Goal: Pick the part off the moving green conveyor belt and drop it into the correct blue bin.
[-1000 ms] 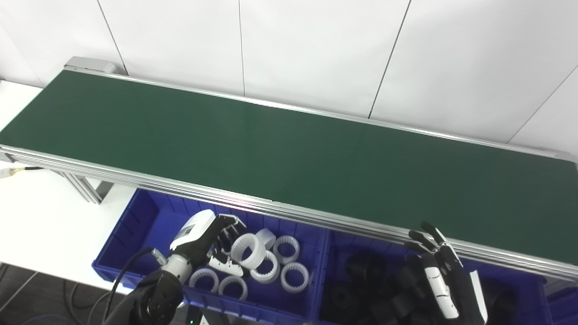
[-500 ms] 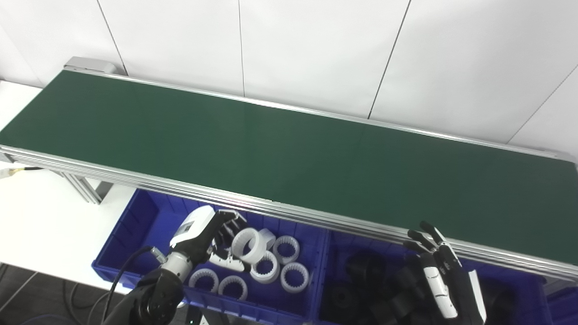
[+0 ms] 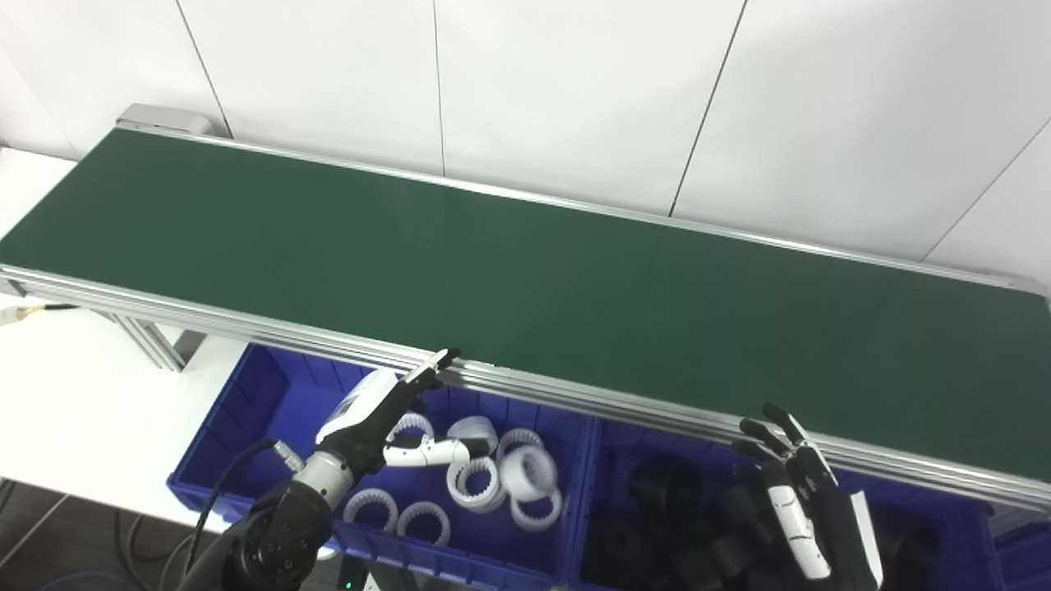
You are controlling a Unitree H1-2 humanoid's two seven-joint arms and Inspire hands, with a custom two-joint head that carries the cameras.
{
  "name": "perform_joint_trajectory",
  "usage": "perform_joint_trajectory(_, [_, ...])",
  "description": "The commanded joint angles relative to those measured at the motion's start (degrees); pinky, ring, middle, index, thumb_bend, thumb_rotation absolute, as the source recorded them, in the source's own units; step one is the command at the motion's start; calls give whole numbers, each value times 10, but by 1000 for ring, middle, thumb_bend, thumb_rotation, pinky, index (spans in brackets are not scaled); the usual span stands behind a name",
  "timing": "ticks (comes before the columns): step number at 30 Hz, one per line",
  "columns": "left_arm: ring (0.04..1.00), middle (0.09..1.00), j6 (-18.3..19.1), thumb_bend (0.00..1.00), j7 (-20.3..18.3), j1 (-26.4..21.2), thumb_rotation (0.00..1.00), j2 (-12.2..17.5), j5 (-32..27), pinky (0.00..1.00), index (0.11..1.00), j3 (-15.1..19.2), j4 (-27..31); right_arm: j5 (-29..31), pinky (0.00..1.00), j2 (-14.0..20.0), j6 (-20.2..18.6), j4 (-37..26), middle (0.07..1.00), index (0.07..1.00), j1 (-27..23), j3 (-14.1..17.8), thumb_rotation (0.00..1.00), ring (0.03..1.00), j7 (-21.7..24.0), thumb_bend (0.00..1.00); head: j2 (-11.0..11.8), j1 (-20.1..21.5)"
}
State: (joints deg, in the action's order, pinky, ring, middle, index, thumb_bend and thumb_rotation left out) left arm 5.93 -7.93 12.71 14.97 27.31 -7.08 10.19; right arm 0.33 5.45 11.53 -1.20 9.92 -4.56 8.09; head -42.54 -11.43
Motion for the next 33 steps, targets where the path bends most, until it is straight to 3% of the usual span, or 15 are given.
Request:
perform_joint_trajectory(1, [878,942,-8,884,-1,-1,907,6,-19,747,934,8,37,-1,644,-3,14,-10,796,881,-7,-2,732,742,-2,547,1,3])
perform_joint_trajectory(5, [845,911,-41,866,12,2,934,-5,-55,723,895,17,50,-5,643,-5,16,-9,796,879,-6,-3,736,741,-4,558,7,12])
perform_joint_trajectory(9, [802,858,-83,895,23,2,888,-42,-133,709,866,29,64,-1,650,-7,23,-1,803,883,-6,-6,727,749,0,551,17,31])
perform_joint_trajectory(15, [793,840,-104,928,-2,-11,914,-79,-207,720,859,3,88,-15,643,-13,32,9,799,876,-6,-13,739,746,-7,573,32,76])
perform_joint_trajectory(21, [829,872,-112,921,-22,-16,875,-113,-284,781,893,-21,46,-30,640,-26,40,19,795,869,-3,-22,734,744,-17,560,50,129])
perform_joint_trajectory(25, [814,863,-136,889,-24,-20,882,-135,-325,779,877,-10,-22,-41,642,-33,38,18,798,869,2,-29,729,746,-24,556,58,159])
perform_joint_trajectory(33, [768,801,-188,780,-49,-14,842,-128,-381,718,778,18,-101,-55,654,-44,42,26,796,871,2,-40,750,745,-32,590,66,195])
